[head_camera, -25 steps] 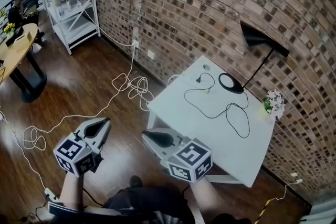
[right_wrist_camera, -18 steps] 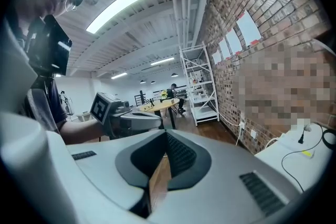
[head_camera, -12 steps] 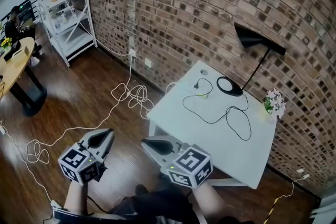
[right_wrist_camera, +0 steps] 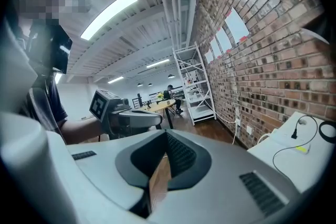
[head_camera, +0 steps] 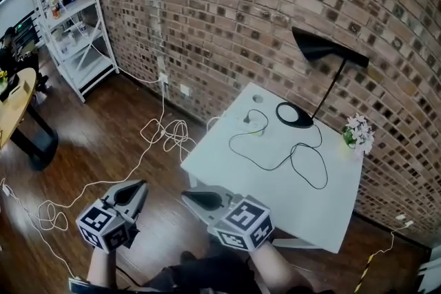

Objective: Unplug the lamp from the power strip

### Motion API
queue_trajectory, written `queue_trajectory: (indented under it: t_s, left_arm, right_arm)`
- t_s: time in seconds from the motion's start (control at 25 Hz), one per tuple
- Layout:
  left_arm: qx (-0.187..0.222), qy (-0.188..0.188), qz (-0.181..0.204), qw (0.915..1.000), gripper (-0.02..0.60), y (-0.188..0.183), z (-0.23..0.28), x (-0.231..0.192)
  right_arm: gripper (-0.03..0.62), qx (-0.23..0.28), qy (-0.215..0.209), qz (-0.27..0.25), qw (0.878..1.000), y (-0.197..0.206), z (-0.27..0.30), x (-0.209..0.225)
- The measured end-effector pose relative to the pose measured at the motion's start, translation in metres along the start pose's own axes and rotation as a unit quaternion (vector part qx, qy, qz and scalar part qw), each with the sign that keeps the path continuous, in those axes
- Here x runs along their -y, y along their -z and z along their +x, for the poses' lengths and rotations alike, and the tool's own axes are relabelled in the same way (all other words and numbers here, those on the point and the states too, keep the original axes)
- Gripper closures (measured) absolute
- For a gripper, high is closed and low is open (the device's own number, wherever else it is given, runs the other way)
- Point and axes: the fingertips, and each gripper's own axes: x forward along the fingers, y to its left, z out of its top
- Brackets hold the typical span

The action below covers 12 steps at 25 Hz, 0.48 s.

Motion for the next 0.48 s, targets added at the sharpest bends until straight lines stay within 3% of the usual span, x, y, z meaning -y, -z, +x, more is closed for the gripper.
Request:
queue_trajectory:
  t_s: [0.24, 0.48]
  left_arm:
    - [-0.022, 0.012, 0.005, 0.9997, 0.583, 0.004, 0.041, 0.004]
    - [-0.05, 0.03, -0.003, 0.9983, 0.583, -0.026, 0.093, 0.027]
  right_arm:
    - [0.588, 0.013, 0.021, 0.019, 1.0, 0.002, -0.017, 0.046]
    - [0.588, 0.027, 0.035, 0.046, 0.998, -0.001, -0.033, 0.097]
